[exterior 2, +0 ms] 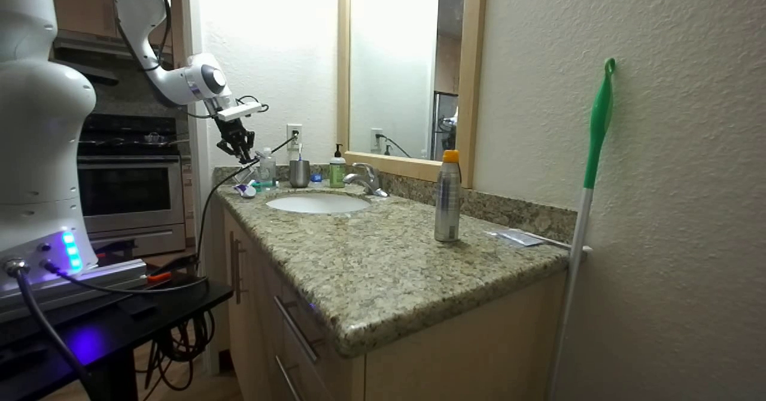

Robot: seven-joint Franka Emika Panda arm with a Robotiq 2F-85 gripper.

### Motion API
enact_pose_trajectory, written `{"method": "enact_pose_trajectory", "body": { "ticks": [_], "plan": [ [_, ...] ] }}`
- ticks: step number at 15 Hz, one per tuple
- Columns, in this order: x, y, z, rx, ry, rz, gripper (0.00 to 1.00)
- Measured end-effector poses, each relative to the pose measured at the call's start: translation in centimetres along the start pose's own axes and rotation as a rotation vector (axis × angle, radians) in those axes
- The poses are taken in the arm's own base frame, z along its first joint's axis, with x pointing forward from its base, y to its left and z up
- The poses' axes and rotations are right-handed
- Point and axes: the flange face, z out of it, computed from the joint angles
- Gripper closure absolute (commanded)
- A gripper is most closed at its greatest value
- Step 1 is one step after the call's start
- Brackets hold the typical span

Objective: Move the shaving stick to the left side of the sink

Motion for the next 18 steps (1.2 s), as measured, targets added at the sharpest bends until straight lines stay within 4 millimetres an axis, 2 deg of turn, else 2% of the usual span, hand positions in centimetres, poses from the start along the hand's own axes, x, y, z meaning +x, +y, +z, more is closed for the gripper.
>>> {"method": "enact_pose_trajectory", "body": {
  "ticks": [2, 3, 9, 16, 17, 18],
  "plan": [
    [0.3, 0.0, 1.0, 0.014, -0.002, -0.001, 0.84],
    [0.3, 0.0, 1.3, 0.018, -0.002, -0.002, 0.96],
    [0.4, 0.2, 1.8, -0.013, -0.009, -0.035, 0.96],
    [1.6, 0.0, 5.4, -0.075, -0.04, -0.096, 0.96],
    [1.9, 0.0, 5.7, -0.077, -0.041, -0.098, 0.84],
    [2.1, 0.0, 6.0, -0.079, -0.041, -0.096, 0.84]
  ]
}}
